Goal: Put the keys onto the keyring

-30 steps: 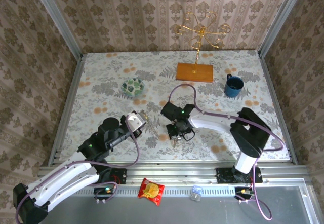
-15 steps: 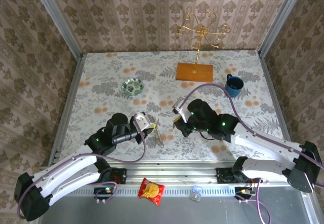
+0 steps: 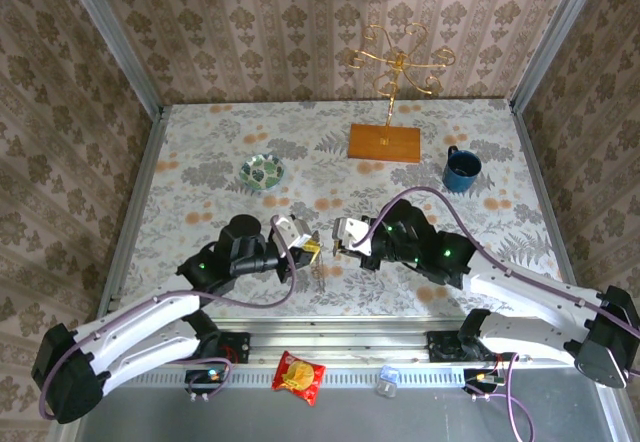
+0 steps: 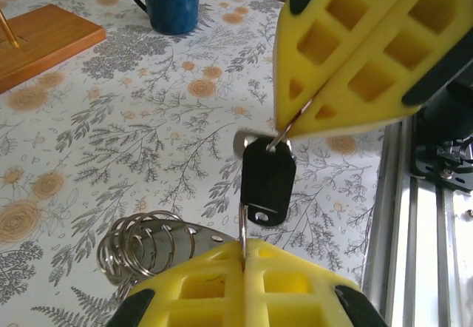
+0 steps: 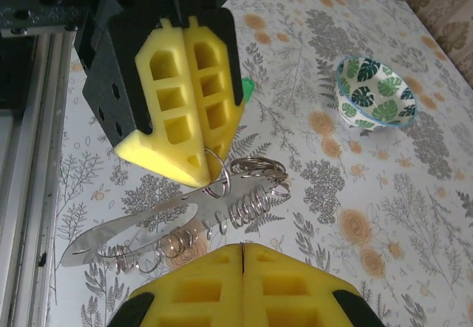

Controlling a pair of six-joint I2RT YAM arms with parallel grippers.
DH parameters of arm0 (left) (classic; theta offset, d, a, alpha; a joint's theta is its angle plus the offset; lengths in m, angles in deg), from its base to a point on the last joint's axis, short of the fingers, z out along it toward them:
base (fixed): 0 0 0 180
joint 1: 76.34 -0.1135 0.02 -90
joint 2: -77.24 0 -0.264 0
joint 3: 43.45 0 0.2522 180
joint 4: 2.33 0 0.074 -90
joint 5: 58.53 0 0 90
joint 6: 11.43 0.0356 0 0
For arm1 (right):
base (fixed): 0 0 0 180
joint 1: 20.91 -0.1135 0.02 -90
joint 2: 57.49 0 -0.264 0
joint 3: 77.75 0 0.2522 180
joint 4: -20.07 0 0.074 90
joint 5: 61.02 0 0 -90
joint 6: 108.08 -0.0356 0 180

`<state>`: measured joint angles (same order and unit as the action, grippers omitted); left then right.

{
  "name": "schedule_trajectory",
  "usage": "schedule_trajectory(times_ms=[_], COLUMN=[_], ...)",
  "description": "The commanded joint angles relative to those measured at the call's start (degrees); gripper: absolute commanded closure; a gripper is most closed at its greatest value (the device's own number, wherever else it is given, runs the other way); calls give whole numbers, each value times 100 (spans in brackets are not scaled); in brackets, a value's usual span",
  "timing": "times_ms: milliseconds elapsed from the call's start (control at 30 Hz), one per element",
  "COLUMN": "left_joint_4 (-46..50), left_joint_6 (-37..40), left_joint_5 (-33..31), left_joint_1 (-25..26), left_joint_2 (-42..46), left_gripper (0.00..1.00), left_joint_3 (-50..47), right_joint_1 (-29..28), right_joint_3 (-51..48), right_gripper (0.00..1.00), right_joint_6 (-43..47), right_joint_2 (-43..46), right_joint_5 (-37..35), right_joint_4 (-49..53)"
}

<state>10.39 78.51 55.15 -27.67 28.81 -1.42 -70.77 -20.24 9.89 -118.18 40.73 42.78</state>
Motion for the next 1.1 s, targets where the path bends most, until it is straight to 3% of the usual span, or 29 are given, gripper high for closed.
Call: schedule_trajectory(times_ms=[0, 1067], left_joint_4=[-344, -400], left_joint_6=[-257, -197], left_joint_5=[198, 46], left_joint_1=[-36, 29], left_joint_2=[-46, -142], left_gripper=[100, 100], left_joint_3=[248, 232], right_joint_1=[4, 12], right_joint_3=[168, 231], right_gripper=[100, 100], right_joint_6=[329, -101], right_joint_2=[-115, -305], right_joint_5=[304, 134], right_joint_4=[-186, -591])
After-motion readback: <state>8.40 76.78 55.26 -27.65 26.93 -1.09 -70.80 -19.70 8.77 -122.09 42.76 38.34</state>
